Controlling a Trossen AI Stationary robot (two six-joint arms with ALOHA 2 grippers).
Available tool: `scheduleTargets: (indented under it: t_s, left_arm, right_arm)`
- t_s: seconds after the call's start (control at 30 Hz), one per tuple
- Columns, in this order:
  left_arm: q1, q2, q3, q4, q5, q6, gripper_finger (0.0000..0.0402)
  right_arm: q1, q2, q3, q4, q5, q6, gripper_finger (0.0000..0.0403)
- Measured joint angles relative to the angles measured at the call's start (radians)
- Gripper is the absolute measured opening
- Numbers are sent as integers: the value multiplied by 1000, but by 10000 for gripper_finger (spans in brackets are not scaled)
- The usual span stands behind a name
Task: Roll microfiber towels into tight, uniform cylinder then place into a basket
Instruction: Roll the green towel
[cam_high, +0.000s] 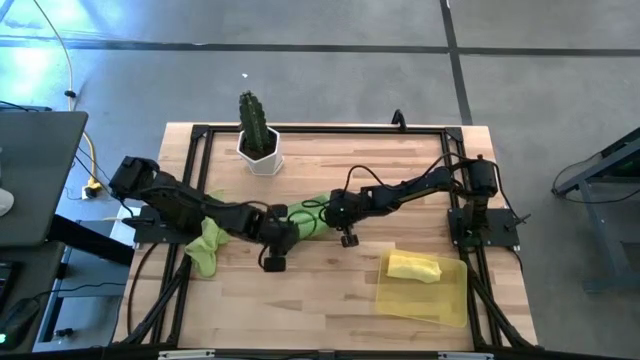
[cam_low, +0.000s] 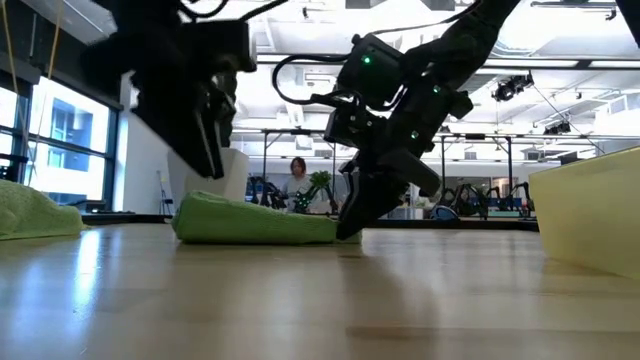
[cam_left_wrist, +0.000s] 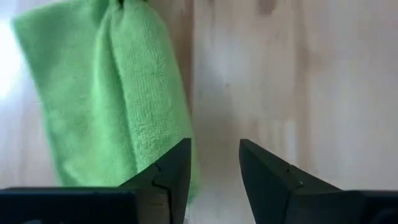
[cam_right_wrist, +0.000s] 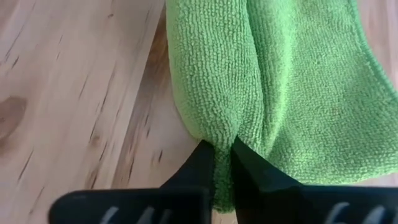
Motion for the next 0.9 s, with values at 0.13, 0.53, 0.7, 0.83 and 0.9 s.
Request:
scheduleTargets:
  t_s: [0.13, 0.53, 0.7, 0.83, 0.9]
  left_arm:
    - [-23, 29, -21, -2, -46, -4, 134]
    - [22, 153, -38, -22, -126, 22, 159]
    - [52, 198, -30, -31, -85, -25, 159]
    - [63, 196, -31, -33, -43, -97, 141]
    - [63, 183, -35, -33, -34, -111, 115]
  right_arm:
    - [0, 0, 0, 3, -1, 18, 12]
    - [0, 0, -1, 9, -2, 19, 12]
    - [0, 0, -1, 9, -3, 19, 12]
    - [0, -1, -1, 9, -4, 47, 12]
    - [-1, -3, -1, 9, -6, 72, 12]
